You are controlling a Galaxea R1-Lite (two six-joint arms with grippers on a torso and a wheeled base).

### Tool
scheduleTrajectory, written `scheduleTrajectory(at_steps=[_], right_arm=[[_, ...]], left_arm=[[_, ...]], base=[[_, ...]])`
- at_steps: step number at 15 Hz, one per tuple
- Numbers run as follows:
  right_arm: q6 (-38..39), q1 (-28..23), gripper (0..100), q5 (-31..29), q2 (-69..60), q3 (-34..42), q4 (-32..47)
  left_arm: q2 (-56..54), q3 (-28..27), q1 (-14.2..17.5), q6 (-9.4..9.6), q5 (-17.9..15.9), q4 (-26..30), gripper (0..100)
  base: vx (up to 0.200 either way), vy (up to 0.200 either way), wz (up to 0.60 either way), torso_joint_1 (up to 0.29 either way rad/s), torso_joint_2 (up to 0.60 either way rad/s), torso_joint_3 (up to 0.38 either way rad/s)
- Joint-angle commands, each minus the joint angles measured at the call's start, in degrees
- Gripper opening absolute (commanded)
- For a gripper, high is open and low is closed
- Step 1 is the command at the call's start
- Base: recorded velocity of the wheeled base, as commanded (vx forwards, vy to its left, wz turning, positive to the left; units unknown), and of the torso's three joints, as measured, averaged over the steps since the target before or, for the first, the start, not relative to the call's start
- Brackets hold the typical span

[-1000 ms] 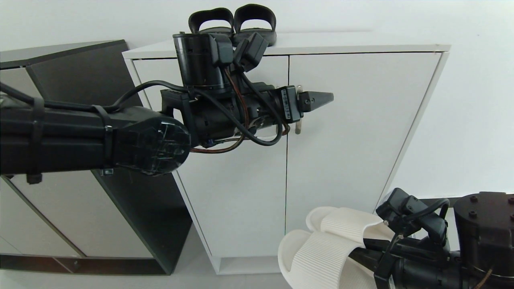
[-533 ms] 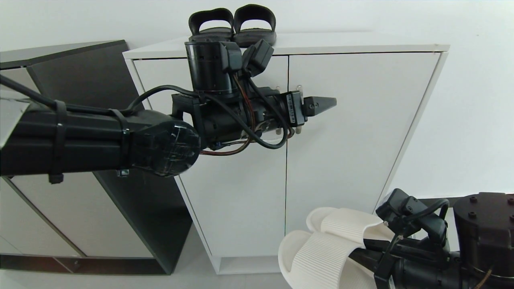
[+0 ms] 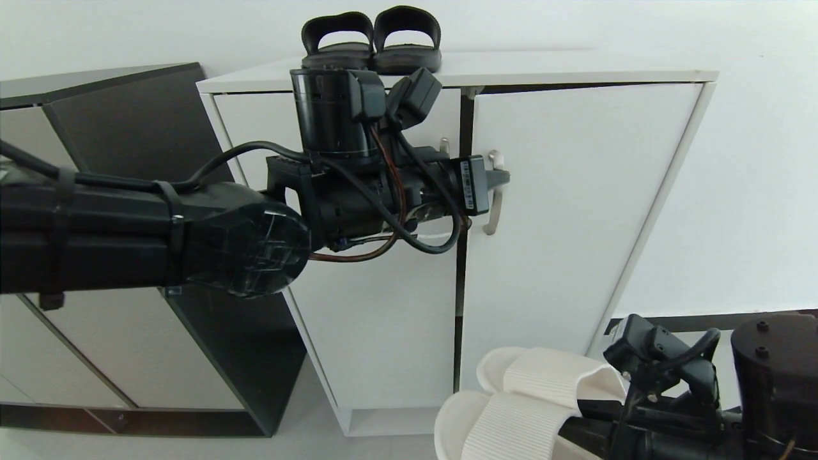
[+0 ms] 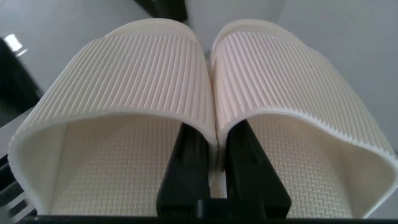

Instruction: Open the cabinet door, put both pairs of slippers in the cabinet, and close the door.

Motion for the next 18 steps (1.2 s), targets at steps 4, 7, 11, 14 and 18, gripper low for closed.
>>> scheduleTrajectory(at_steps=[4,7,11,14,18], right_arm=[[-1.12,0.07,0,4.72,-3.54,2.25,0.04],[-1.12,0.07,0,4.72,-3.62,2.34,0.04],[-2.44,0.78,0,4.63,-3.54,3.57,0.13],[-2.53,0.86,0,4.63,-3.27,3.57,0.13],[-2.44,2.71,0,4.37,-3.54,4.54,0.48]], left_arm=[[-5.31,4.58,-5.11,2.23,0.03,-0.01,0],[-7.42,6.61,-5.81,2.31,0.03,-0.01,0],[-14.01,13.11,-5.81,3.90,0.82,0.17,0],[-17.61,15.75,-5.20,3.81,1.70,0.08,0],[-11.02,12.23,-3.79,3.81,1.78,-1.24,0]], base=[[0.000,0.000,0.00,0.000,0.00,0.000],[0.000,0.000,0.00,0.000,0.00,0.000],[0.000,0.000,0.00,0.000,0.00,0.000],[0.000,0.000,0.00,0.000,0.00,0.000],[0.000,0.000,0.00,0.000,0.00,0.000]])
